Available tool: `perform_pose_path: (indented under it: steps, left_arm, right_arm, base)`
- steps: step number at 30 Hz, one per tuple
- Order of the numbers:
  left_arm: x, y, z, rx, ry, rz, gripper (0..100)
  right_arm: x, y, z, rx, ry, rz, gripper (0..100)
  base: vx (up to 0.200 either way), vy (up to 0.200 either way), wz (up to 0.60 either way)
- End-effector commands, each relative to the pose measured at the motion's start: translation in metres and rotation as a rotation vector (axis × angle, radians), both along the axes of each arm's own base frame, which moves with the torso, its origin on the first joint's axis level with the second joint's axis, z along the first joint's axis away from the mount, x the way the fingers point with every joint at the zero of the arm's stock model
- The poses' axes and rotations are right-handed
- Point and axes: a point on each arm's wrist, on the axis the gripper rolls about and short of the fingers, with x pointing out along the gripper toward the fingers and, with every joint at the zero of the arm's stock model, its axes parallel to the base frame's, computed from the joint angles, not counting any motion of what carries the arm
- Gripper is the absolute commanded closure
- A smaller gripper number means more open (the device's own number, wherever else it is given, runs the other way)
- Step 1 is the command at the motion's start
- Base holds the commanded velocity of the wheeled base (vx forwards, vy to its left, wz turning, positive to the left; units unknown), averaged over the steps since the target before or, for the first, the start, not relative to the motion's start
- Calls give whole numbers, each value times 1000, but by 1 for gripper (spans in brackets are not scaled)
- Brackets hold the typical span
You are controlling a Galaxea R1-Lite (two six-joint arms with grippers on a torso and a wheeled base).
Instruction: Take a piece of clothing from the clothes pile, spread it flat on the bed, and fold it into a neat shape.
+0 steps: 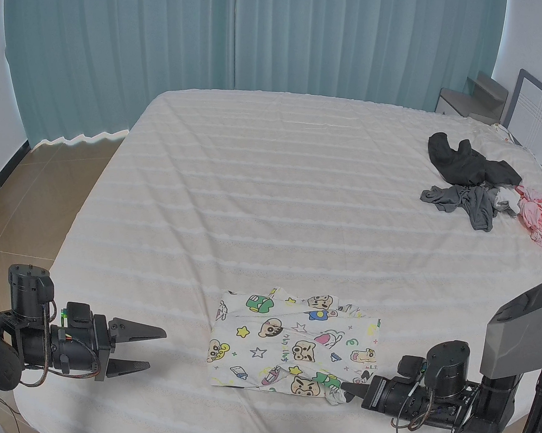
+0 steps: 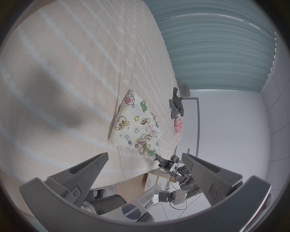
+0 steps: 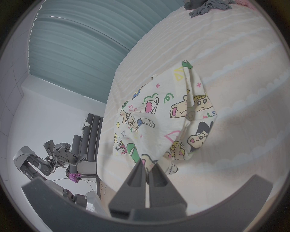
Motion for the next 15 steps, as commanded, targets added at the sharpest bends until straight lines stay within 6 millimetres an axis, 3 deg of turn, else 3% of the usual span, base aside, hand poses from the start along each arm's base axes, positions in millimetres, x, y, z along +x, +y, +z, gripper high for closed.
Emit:
perform_pose_path:
  steps: [1,15]
  left_arm:
    - [1,1,-1,1,7,4,0]
    - [1,1,-1,0,4,7,0]
  right_arm:
    - [-4,-9,9,15,-12,-7,100]
    - [10,-34,-4,-89,-49,-5,100]
  base:
    - [0,0,0]
    - [0,0,0]
